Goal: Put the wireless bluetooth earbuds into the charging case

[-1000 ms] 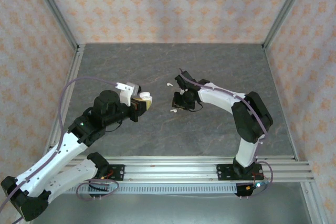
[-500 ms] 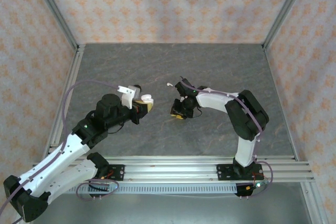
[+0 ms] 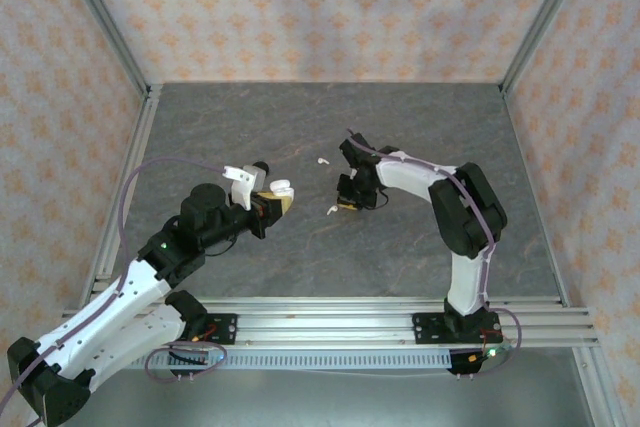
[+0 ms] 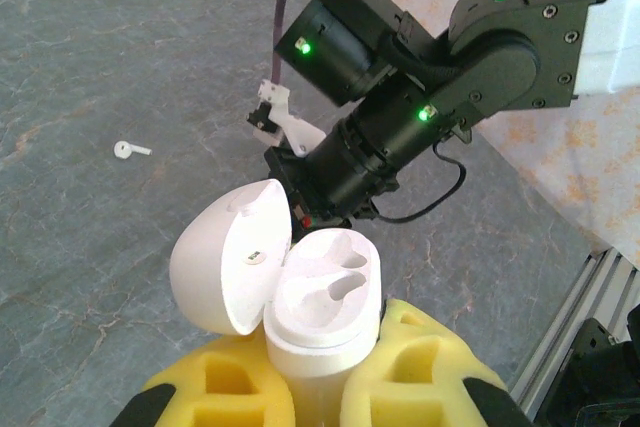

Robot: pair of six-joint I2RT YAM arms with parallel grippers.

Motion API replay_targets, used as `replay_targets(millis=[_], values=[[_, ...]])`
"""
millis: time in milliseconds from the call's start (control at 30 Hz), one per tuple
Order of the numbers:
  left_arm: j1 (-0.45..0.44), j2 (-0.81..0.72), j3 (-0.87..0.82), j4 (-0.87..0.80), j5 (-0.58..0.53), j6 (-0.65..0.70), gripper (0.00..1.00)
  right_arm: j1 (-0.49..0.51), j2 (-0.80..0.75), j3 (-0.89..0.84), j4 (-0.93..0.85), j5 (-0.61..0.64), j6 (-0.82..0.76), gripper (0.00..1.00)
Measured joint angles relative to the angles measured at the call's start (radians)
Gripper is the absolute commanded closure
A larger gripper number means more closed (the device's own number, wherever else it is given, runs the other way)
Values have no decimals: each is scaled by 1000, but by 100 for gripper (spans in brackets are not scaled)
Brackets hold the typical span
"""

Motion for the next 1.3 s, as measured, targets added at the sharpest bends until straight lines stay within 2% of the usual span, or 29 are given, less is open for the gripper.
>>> replay_targets(millis=[200,300,567,667,833,1300], values=[[0,-2,-7,23,-5,3,100,-13,9,63,-28,8,-29,82],[0,-5,-7,22,-4,24,100,-13,5,61,-46,7,-19,76],[0,27,13,-57,-8,85,100,23,-101,-63,-34,-40,100,66],[0,28,13,-62,-12,96,100,57,-95,-63,-17,-64,124,66],[0,13,13,-72,-39,106,100,80,-42,-42,-3,-87,144,73],[0,-46,-7,-101,-68,105,100,79,67,71,-16,-72,110,71]])
